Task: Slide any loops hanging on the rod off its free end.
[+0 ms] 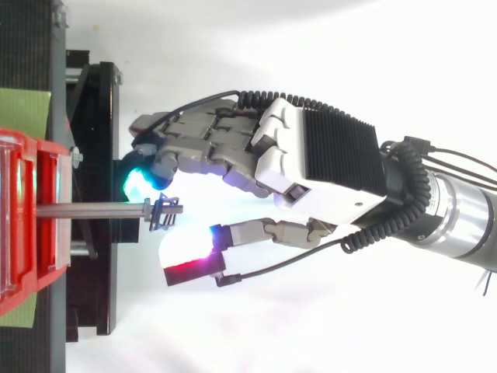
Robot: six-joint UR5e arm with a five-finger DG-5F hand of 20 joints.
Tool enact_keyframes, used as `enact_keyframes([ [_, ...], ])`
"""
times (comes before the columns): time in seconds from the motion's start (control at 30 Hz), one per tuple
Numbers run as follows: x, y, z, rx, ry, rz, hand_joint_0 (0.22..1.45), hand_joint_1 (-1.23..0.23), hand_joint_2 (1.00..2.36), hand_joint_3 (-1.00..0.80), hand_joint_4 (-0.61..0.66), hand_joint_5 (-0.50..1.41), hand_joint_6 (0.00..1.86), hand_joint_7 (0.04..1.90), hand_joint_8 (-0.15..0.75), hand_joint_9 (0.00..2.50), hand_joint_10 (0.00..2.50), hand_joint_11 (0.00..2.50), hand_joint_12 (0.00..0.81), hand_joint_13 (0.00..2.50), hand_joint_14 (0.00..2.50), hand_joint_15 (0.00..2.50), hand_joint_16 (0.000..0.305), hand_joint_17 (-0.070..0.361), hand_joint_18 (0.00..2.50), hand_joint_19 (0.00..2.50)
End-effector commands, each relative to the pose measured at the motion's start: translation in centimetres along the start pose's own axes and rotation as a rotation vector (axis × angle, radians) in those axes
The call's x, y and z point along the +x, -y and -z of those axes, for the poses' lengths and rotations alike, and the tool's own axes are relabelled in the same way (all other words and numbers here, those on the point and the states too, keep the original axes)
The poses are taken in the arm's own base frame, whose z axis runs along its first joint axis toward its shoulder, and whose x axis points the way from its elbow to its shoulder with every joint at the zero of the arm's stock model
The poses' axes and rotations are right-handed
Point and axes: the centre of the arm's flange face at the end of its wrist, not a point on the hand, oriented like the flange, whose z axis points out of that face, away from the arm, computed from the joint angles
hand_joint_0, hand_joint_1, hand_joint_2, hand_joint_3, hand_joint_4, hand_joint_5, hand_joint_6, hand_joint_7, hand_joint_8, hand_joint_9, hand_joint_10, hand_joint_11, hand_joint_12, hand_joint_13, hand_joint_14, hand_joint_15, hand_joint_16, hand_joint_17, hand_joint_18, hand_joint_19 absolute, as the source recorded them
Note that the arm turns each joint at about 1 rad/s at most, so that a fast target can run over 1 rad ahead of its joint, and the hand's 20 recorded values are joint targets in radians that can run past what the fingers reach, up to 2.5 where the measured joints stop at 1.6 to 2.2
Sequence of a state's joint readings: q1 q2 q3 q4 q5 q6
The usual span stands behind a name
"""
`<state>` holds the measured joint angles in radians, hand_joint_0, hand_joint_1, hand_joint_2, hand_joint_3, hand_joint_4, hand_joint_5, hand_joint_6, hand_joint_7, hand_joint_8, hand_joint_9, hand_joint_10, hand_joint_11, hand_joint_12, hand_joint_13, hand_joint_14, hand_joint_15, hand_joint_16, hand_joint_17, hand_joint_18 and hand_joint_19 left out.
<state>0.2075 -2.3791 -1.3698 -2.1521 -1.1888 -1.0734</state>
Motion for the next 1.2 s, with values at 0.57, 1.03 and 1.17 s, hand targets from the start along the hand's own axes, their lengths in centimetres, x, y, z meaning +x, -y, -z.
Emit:
enact_keyframes([
  [0.57, 0.0, -0.2, 0.0, -0.009, 0.001, -0.004, 0.63, -0.54, 1.01, -0.37, 0.29, -0.15, 0.66, 1.13, 0.331, 0.66, 0.00, 0.02, 0.371, 0.71, 0.00, 0.07, 0.057, 0.128, 0.74, 0.31],
  [1.03, -1.1, -0.5, -0.5, -0.028, 0.003, -0.023, 0.64, -0.64, 1.02, -0.13, 0.27, -0.22, 0.88, 0.93, 0.350, 0.70, 0.01, 0.26, 0.378, 0.72, 0.00, 0.11, 0.058, 0.130, 0.76, 0.32],
  [1.17, -2.2, -0.9, -0.6, -0.025, -0.022, -0.014, 0.63, -0.66, 1.02, -0.13, 0.26, -0.21, 0.89, 0.93, 0.350, 0.71, 0.01, 0.28, 0.377, 0.72, 0.00, 0.10, 0.058, 0.130, 0.76, 0.33],
])
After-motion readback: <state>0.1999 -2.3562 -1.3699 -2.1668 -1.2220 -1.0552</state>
